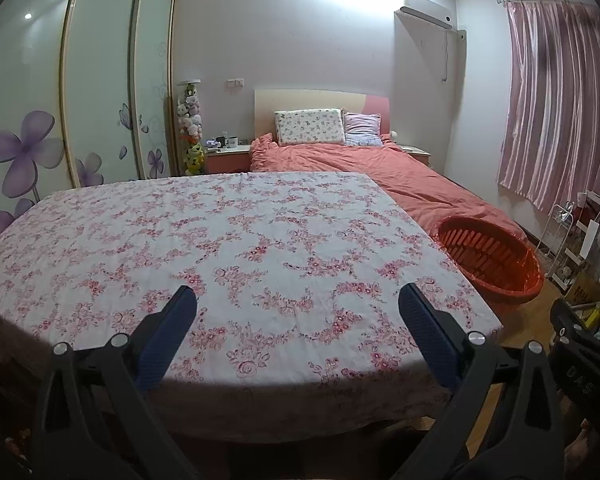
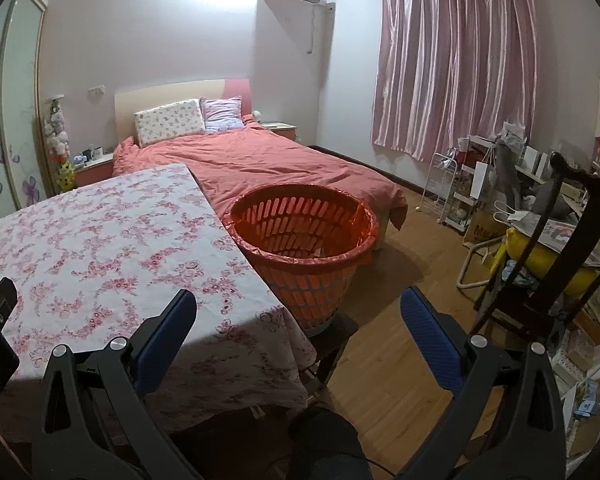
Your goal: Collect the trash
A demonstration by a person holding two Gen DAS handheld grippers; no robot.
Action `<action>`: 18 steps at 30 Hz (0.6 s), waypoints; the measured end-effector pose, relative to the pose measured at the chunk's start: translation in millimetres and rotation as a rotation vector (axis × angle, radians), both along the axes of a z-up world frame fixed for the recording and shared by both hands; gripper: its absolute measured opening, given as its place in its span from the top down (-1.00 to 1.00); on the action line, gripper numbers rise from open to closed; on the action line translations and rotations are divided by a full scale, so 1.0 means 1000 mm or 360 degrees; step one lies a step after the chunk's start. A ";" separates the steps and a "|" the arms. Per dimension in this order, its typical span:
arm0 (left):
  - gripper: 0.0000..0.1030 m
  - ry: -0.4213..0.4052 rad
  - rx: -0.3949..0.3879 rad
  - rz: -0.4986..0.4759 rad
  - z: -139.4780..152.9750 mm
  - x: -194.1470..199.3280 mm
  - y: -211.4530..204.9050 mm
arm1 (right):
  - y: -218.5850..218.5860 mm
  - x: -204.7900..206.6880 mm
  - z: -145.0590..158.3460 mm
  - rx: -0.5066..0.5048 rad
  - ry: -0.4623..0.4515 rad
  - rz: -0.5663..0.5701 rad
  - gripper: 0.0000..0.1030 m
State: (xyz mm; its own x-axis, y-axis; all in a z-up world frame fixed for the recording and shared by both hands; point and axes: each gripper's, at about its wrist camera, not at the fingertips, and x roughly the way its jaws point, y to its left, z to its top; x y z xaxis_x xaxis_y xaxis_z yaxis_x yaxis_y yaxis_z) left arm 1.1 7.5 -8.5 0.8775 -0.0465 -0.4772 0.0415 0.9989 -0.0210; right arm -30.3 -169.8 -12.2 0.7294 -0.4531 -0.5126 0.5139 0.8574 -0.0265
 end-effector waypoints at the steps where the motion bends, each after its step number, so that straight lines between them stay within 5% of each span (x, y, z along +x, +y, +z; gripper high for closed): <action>1: -0.92 -0.0002 0.0000 0.0000 0.000 0.000 0.000 | 0.000 0.000 0.000 0.0000 -0.0001 0.0002 -0.96; 18: -0.92 -0.0037 -0.0014 0.0001 0.005 -0.006 0.002 | 0.000 -0.004 0.003 0.0019 -0.0036 0.0046 -0.96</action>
